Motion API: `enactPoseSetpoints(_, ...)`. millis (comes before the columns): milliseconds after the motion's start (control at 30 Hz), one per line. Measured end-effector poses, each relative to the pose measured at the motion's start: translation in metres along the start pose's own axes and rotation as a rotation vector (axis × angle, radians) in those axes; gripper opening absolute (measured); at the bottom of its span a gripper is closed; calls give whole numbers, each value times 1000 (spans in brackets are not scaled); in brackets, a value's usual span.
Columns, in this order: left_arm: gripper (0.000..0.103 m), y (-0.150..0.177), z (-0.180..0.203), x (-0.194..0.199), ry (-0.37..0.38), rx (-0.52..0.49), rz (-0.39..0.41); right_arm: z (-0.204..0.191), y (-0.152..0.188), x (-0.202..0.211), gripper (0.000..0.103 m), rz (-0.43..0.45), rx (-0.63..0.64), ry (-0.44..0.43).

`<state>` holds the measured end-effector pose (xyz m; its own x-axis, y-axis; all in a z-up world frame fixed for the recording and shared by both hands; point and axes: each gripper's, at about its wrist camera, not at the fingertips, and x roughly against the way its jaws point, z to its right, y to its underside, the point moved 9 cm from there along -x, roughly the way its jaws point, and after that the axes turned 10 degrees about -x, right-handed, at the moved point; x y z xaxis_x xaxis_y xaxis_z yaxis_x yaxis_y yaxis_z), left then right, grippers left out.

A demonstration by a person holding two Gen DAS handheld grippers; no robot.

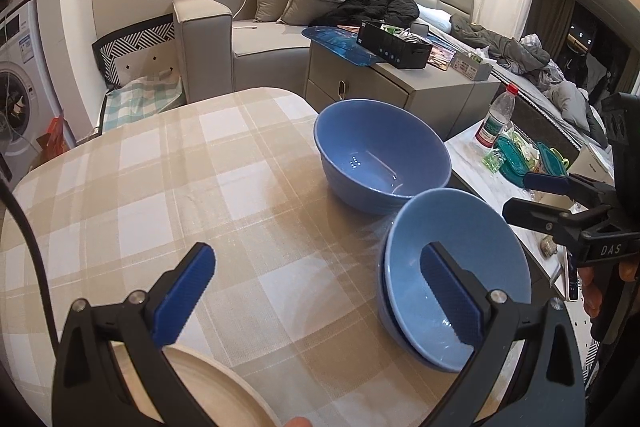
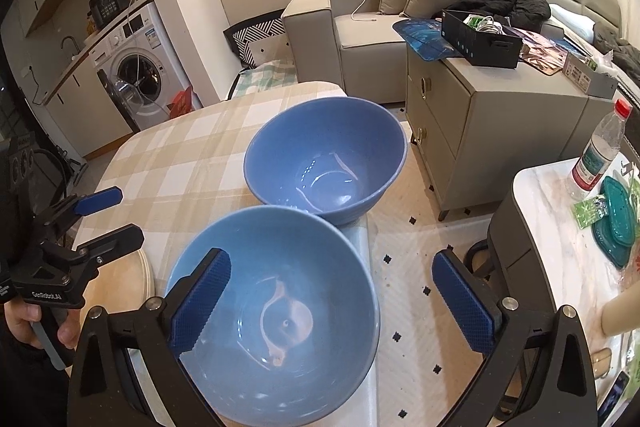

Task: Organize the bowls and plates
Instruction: 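Open both grippers and withdraw them from the nested bowls, then move both open grippers to the rim of the remaining blue bowl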

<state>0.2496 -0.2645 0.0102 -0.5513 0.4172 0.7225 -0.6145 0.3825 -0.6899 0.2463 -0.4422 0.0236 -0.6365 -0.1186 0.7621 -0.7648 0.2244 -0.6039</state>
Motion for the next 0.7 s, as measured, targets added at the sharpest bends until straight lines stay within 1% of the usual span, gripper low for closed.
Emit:
enactPoseSetpoints(233,103,-11,-4,-13,-6,10,-8,8,-16,-6,102,7,-40,-13)
enactPoseSetpoints(700,103,-36,-1,-47,-7,9,-36,23,-39,-30,102,-14,-118,-58)
